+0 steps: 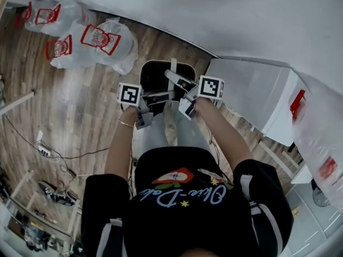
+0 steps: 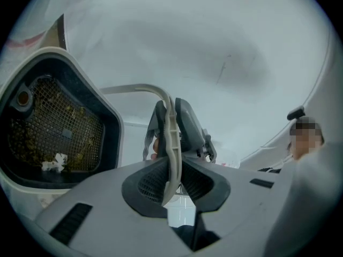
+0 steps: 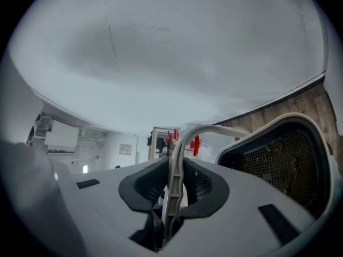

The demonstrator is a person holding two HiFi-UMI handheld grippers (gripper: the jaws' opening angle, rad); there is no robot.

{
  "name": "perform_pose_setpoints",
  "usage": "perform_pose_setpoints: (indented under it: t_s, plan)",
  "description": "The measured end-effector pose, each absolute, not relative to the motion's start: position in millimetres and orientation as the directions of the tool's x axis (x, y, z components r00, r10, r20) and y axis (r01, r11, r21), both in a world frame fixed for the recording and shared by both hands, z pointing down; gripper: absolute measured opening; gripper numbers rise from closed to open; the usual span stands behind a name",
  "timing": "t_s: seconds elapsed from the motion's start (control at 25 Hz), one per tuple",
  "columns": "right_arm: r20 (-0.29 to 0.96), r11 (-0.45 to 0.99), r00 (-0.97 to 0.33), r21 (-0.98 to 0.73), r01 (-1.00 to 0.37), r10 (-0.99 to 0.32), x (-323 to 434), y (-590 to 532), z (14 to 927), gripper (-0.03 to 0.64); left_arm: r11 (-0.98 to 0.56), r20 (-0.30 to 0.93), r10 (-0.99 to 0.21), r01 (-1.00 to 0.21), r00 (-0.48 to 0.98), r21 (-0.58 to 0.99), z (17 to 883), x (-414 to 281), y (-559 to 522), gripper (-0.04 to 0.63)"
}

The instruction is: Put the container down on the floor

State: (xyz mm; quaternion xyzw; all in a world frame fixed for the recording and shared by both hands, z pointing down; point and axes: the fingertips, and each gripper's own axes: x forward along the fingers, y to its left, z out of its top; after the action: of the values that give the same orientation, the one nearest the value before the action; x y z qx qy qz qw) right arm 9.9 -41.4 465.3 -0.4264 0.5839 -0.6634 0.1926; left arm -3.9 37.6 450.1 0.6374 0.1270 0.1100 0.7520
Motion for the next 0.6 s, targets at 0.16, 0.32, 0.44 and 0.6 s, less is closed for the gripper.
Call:
perform_pose_setpoints:
  t_s: [0.16, 0.32, 0.44, 0.6]
  plan:
    - [0.326, -0.211, -0.598, -0.943, -0.256, -0.732, 11, -51, 482, 0.070, 0.153, -0.061, 0.283, 0.018, 0.957, 0.988, 471, 3, 32, 0.051]
    - [0.341, -0.200, -0.619, -0.937, -0.288, -0.708, 14, -58, 504, 0.069, 0.136, -0.055, 0.245, 0.021, 0.968, 0.991, 495, 8, 24, 0.051]
    - [0.333, -0.172, -0.630, -0.937, -0.304, -0.702, 17, -65, 518, 0.070, 0.116, -0.043, 0.241, 0.015, 0.970, 0.993, 513, 12, 20, 0.051]
    - [0.334, -0.166, -0.638, -0.936, -0.309, -0.694, 22, -72, 541, 0.071, 0.090, -0.027, 0.237, 0.006, 0.971, 0.996, 537, 17, 13, 0.051]
